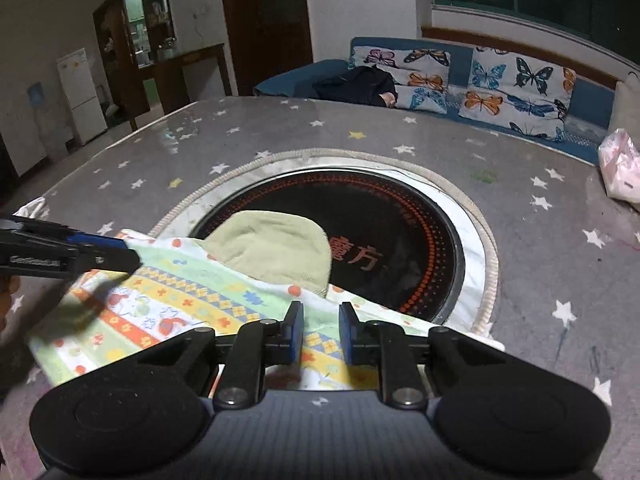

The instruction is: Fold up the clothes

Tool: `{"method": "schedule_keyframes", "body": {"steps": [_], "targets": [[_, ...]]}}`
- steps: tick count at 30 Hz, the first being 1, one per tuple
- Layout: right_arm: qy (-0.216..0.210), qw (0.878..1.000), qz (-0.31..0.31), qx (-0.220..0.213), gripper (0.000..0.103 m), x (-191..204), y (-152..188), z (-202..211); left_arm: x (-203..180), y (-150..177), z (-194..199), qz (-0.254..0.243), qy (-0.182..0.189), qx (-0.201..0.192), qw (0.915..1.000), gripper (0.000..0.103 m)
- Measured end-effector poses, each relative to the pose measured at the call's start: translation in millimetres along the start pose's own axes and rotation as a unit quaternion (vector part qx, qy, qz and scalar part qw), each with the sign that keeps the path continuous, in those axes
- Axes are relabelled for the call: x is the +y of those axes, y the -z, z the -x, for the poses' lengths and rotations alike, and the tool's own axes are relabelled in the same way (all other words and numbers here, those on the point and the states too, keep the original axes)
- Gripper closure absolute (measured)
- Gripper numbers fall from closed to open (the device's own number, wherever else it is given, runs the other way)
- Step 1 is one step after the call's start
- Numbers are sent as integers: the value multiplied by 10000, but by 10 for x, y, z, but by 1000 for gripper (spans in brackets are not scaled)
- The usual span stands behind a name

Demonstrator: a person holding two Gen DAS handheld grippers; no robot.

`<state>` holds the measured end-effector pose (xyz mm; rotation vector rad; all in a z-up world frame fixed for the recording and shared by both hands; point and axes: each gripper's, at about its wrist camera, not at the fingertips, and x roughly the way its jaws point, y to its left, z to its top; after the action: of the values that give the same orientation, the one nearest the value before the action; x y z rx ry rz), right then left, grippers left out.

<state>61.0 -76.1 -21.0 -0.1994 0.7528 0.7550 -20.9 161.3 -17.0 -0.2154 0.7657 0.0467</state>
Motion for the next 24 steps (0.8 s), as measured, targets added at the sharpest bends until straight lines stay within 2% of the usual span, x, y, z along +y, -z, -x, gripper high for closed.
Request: {"method": "schedule_keyframes", "body": {"steps": [3,4,6,7,13,16,20,22,24], "targets": [[-74,9999,101,-27,81,57,37,120,-41,3,27,-18,-7,12,10000,63],[-100,9999,124,-27,74,77,58,158,-60,8,43,-36,-2,10,10000,62],[-133,9997,177,-36,66,120,109,229,-101,22,83,-78,11,-3,10000,59],[-149,9997,206,-40,63,144,138,263,-122,32,107,-100,17,-15,9999,55],[-189,9994,299,-65,44,285,367,465,-226,134,213,-120,15,65,9999,47],[-146,9994,315,-76,35,320,476,529,-252,218,287,-91,-2,76,9999,44],[-100,9997,178,-110,28,308,578,564,-253,340,411,-32,-39,25,10000,41],[-88,9998,138,-119,21,304,610,560,-272,420,454,-84,-68,26,9999,41],[-88,9998,132,-119,19,304,632,548,-305,497,483,-188,-120,30,9997,41]]}}
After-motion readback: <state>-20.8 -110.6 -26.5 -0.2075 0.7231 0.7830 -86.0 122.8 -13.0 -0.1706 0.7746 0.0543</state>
